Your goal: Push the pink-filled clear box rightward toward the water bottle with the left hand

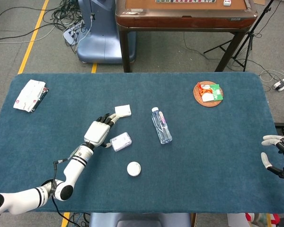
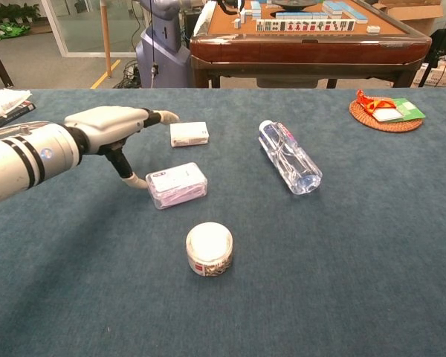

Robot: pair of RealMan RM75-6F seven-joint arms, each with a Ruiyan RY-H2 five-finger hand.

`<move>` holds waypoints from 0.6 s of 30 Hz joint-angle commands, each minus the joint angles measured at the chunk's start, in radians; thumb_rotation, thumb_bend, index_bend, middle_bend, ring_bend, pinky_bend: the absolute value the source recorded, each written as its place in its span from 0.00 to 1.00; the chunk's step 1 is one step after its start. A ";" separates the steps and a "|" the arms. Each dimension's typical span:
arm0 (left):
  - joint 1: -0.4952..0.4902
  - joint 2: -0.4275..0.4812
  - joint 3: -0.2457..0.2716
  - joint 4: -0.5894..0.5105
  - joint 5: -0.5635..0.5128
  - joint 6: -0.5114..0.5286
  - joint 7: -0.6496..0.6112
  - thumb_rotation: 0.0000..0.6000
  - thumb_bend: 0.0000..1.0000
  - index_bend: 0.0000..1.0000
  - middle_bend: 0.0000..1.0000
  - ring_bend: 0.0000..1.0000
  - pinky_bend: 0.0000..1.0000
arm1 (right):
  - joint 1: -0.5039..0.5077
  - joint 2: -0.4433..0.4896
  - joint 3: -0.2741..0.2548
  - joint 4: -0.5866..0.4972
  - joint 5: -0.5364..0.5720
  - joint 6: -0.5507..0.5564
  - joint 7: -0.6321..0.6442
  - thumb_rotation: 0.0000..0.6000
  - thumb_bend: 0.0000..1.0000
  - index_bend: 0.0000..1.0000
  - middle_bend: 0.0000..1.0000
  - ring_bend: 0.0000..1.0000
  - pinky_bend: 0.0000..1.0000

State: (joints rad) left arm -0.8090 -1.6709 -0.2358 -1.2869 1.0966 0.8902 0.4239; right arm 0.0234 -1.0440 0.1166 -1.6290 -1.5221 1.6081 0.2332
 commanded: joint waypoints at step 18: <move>-0.032 -0.011 0.004 -0.055 -0.020 0.067 0.053 1.00 0.04 0.00 0.00 0.00 0.15 | 0.005 -0.003 -0.004 0.000 -0.005 -0.011 -0.006 1.00 0.36 0.43 0.35 0.38 0.54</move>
State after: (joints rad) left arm -0.8614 -1.7120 -0.2458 -1.3015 1.0725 0.9247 0.4520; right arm 0.0284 -1.0468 0.1126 -1.6295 -1.5269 1.5973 0.2274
